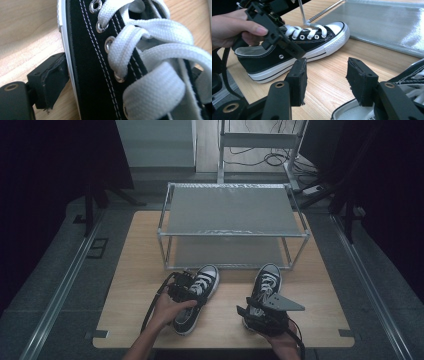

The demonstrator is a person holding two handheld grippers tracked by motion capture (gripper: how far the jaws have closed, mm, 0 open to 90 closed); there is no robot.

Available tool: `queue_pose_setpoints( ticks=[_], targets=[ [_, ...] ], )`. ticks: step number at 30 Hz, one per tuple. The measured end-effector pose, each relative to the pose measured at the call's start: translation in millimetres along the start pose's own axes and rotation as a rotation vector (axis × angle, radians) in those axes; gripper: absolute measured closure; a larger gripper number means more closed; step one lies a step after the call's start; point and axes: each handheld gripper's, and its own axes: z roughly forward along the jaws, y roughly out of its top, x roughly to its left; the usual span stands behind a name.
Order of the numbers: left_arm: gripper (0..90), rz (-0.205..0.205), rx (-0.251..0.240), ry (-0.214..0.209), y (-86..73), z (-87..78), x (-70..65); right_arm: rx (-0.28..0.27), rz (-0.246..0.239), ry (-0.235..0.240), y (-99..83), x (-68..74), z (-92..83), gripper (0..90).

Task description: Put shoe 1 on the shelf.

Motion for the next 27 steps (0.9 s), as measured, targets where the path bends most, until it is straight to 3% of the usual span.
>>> queue_pose_setpoints(
  ticks=[2,5,6,15,27],
  targets=[
    [11.2,0.029,-0.005,-0.029,-0.7,-3.2,0.0,0.001,0.001,-0.002,-0.1,-1.4,-0.3,50.5],
    [11.3,0.028,-0.024,-0.091,-1.1,-7.6,0.9,0.000,0.003,-0.003,-0.1,-2.2,-0.8,50.7],
    [11.3,0.047,-0.023,-0.096,-1.3,-10.9,0.9,0.000,0.004,-0.004,-0.2,-2.3,-1.0,50.7],
    [11.4,0.073,-0.100,-0.183,1.7,-30.2,-6.3,0.001,0.010,-0.009,-1.3,-3.8,-0.9,50.7],
    [11.5,0.113,-0.155,-0.223,8.2,-45.3,-20.5,-0.011,0.020,-0.017,-0.3,-7.1,-4.5,50.7]
  ],
)
